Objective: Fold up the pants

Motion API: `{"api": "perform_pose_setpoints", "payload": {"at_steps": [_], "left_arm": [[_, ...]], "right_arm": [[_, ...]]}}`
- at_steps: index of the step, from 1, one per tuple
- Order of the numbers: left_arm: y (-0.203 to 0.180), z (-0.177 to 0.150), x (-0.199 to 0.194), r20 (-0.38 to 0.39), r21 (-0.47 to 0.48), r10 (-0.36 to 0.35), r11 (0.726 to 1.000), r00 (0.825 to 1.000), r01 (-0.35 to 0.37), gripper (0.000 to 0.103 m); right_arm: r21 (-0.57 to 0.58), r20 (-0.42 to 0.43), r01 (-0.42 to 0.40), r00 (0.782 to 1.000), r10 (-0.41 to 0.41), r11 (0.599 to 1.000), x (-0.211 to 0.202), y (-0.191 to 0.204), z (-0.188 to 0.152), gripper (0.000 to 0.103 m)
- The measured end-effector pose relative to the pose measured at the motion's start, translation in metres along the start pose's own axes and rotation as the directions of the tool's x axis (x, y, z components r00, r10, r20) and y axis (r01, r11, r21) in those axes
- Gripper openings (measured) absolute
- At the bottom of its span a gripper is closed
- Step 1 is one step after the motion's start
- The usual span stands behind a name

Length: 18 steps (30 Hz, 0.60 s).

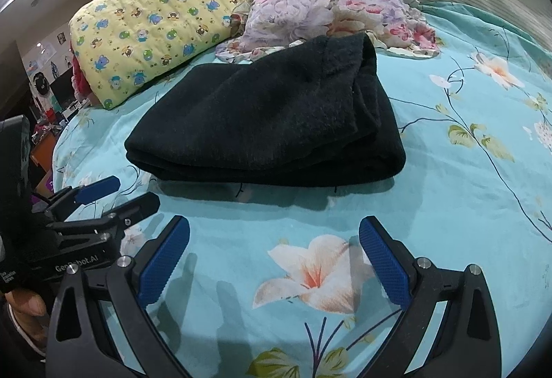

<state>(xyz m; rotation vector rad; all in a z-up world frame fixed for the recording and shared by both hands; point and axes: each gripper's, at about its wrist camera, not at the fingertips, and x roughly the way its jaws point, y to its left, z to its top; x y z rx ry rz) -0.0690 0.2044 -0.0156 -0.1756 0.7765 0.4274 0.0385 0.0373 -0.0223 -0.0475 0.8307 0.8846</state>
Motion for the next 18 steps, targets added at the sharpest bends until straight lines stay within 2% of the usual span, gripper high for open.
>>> {"api": "perform_pose_setpoints", "payload": {"at_steps": [8, 18], "left_arm": [[-0.0027, 0.0007, 0.0023, 0.018, 0.001, -0.005, 1.000, 1.000, 0.005, 0.087], [-0.0074, 0.0020, 0.0064, 0.018, 0.020, -0.002, 1.000, 1.000, 0.002, 0.088]], "right_arm": [[-0.016, 0.067, 0.007, 0.998, -0.006, 1.000, -0.0061, 0.0012, 0.0062, 0.099], [-0.015, 0.066, 0.008, 0.998, -0.007, 1.000, -0.0027, 0.0010, 0.0084, 0.099]]}}
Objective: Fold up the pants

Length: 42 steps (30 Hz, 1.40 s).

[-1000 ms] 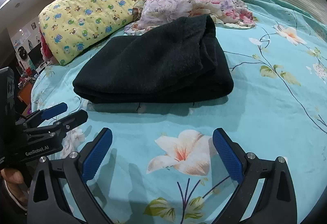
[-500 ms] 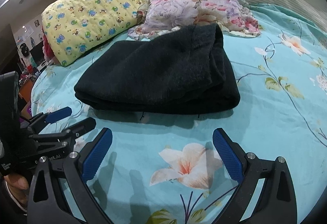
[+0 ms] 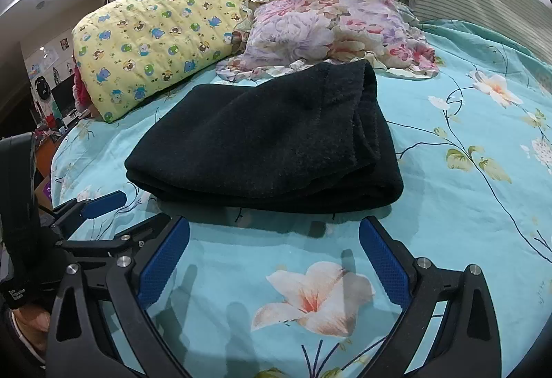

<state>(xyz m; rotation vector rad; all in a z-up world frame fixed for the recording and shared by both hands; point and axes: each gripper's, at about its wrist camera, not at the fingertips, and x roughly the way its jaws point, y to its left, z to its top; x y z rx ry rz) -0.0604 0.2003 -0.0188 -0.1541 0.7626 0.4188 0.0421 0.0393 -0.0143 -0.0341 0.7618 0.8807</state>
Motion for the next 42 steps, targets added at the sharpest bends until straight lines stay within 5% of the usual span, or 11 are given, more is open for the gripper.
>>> {"api": "perform_pose_setpoints", "payload": {"at_steps": [42], "left_arm": [[-0.002, 0.001, 0.011, -0.047, -0.007, -0.013, 1.000, 0.999, 0.013, 0.088]], "right_arm": [[-0.021, -0.031, -0.008, 1.000, 0.007, 1.000, 0.014, 0.008, 0.003, 0.099]]}}
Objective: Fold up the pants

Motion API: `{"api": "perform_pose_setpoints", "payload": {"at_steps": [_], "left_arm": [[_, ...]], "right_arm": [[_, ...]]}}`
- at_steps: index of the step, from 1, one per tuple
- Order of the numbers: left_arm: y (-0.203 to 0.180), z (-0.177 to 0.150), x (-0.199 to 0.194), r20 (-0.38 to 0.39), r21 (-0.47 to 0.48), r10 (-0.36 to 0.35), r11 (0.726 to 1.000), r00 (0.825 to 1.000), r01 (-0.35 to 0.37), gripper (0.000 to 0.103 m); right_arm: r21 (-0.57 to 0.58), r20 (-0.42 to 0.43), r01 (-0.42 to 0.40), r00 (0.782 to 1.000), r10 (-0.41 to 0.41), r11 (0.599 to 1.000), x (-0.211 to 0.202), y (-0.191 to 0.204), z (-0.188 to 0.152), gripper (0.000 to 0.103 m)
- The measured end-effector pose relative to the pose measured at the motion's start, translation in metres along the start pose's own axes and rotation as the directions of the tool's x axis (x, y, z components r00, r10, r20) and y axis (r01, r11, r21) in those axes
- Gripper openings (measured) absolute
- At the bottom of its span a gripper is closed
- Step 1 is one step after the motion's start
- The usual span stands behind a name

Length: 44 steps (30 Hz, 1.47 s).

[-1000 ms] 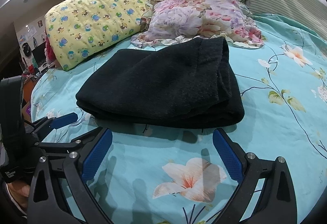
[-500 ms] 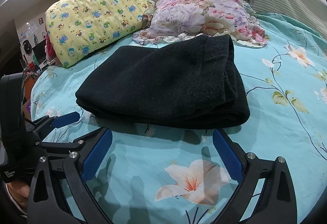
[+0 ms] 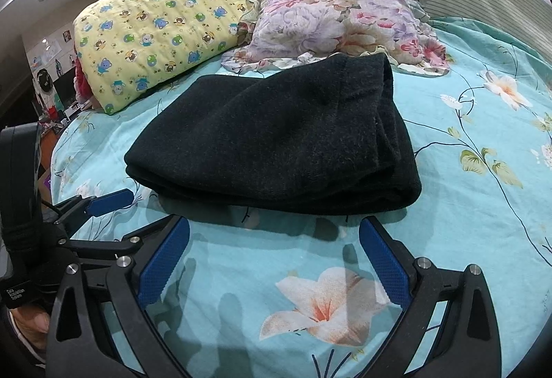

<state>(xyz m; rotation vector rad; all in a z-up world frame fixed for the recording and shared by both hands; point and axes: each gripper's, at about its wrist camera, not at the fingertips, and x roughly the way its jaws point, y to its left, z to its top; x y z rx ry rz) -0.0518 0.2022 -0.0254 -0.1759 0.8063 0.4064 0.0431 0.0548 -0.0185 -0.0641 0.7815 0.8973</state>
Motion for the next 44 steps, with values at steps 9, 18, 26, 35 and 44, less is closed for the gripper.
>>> {"api": "perform_pose_setpoints", "payload": {"at_steps": [9, 18, 26, 35, 44], "left_arm": [[0.001, 0.000, 0.001, 0.000, -0.004, 0.005, 1.000, 1.000, -0.005, 0.088], [0.007, 0.005, -0.006, 0.027, -0.040, -0.001, 0.999, 1.000, 0.002, 0.089], [0.006, 0.014, -0.016, 0.049, -0.033, 0.002, 0.999, 0.999, 0.000, 0.089], [0.010, 0.022, -0.016, 0.033, -0.041, 0.001, 0.999, 0.999, 0.000, 0.089], [0.009, 0.027, -0.012, 0.018, -0.048, -0.011, 0.999, 1.000, 0.012, 0.088]], "right_arm": [[0.003, 0.000, 0.000, 1.000, 0.000, 1.000, 0.000, -0.001, 0.000, 0.099], [0.004, 0.035, 0.006, 0.999, -0.006, 1.000, -0.008, -0.001, 0.004, 0.099], [0.002, 0.041, 0.008, 0.999, -0.008, 1.000, -0.011, -0.002, 0.010, 0.099], [0.004, 0.043, 0.005, 0.999, -0.005, 1.000, -0.011, -0.004, 0.015, 0.099], [0.007, 0.047, 0.001, 0.999, -0.002, 1.000, -0.010, -0.005, 0.017, 0.099]]}}
